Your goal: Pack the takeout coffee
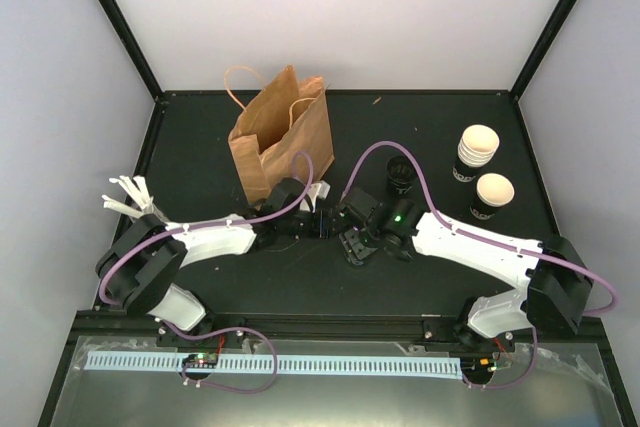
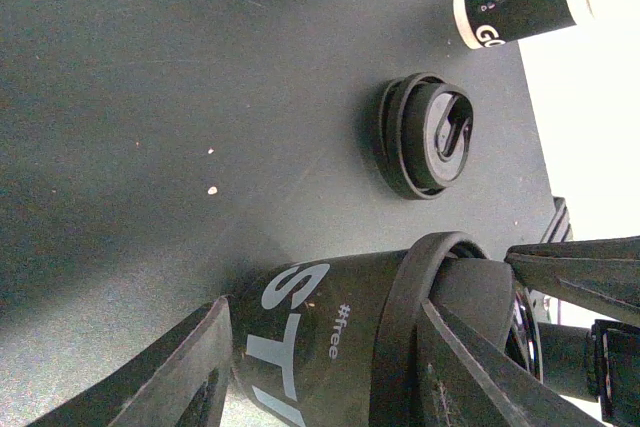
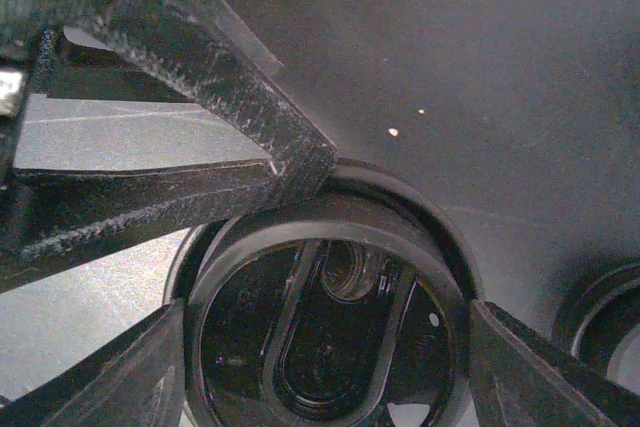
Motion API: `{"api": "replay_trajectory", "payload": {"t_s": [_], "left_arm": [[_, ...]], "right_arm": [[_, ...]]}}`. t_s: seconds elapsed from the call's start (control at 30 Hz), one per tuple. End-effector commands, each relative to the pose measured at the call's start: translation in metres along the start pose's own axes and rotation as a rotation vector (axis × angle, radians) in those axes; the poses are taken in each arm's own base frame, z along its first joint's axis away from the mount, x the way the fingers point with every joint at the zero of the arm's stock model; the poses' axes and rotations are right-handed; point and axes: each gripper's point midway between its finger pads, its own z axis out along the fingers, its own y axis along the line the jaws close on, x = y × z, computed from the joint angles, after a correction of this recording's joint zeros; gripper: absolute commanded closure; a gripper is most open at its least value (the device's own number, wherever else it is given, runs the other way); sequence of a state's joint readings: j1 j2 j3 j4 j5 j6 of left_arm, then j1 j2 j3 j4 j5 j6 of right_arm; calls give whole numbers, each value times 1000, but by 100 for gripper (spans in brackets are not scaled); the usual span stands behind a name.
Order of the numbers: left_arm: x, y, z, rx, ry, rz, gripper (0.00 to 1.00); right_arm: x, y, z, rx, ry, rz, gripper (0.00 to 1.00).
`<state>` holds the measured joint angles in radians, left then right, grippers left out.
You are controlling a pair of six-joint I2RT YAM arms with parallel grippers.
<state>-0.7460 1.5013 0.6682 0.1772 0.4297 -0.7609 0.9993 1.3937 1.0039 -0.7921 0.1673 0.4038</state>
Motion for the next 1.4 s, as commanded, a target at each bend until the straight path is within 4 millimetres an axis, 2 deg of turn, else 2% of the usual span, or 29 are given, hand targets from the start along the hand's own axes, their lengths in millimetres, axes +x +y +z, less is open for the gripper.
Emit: {"api": "replay_trajectory", "payload": {"t_s": [0.0, 0.3, 0.8, 1.07, 1.37], "left_arm": [[34, 36, 9, -106, 89, -50, 48], [46, 47, 10, -142, 125, -68, 48], [67, 54, 16, -143, 153, -94, 49], [72, 53, 18, -121, 128, -90, 50], [82, 61, 22, -126, 129, -105, 51]], "right_arm": [[73, 16, 29, -60, 295, -22, 44], [78, 15, 31, -51, 326, -24, 44], [84, 9, 35, -10, 369, -40, 44], [85, 4, 37, 25, 389, -49, 44], [87, 1, 40, 50, 408, -60, 44]]}}
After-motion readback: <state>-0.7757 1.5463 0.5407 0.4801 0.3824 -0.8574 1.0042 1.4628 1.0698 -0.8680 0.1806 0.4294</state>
